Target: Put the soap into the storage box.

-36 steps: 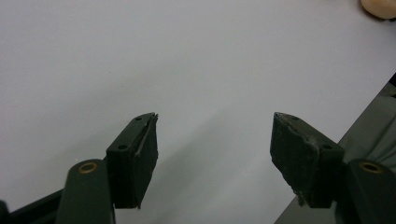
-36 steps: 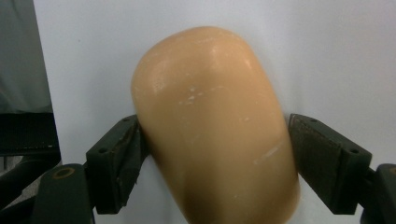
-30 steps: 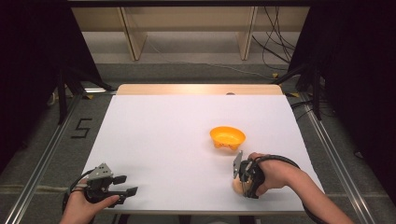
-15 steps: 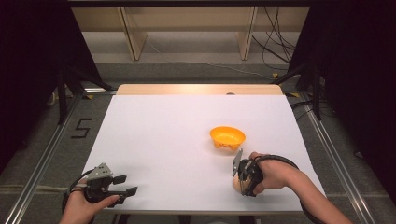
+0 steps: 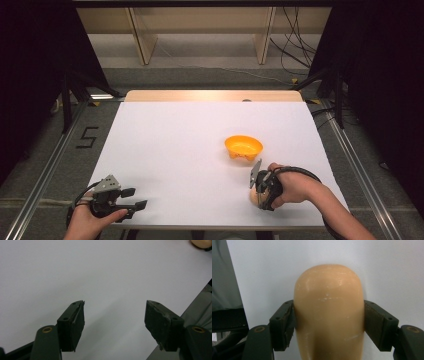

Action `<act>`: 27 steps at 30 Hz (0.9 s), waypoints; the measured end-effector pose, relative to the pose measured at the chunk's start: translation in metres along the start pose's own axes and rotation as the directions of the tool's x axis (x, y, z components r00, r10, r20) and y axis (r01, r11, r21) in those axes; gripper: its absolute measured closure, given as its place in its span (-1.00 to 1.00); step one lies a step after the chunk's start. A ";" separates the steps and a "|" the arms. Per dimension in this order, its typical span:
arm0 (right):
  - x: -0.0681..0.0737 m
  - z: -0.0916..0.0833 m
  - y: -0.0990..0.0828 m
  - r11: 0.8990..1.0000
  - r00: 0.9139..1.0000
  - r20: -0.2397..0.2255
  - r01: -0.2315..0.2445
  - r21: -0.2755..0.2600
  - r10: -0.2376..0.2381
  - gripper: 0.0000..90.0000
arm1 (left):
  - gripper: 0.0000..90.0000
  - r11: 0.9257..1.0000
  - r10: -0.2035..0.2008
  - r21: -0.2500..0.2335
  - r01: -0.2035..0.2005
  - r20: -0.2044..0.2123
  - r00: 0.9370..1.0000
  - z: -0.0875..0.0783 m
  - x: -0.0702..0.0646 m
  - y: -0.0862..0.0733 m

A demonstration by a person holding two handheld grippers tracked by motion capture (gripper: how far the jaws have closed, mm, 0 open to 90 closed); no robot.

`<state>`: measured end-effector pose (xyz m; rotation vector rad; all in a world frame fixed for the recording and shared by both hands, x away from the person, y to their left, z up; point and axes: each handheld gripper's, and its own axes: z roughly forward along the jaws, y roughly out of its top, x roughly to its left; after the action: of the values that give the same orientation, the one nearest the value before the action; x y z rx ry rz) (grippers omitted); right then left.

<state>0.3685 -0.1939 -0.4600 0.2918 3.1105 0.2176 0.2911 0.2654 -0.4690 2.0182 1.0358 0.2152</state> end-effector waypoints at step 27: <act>0.005 -0.001 0.001 0.995 0.996 0.022 -0.092 0.049 0.091 -0.26 | -0.28 1.000 0.003 0.007 -0.003 -0.002 1.000 0.000 0.000 0.000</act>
<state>0.3637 -0.1919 -0.4585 0.4351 3.0893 0.1370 0.2914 0.2653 -0.4693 2.0259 1.0358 0.2152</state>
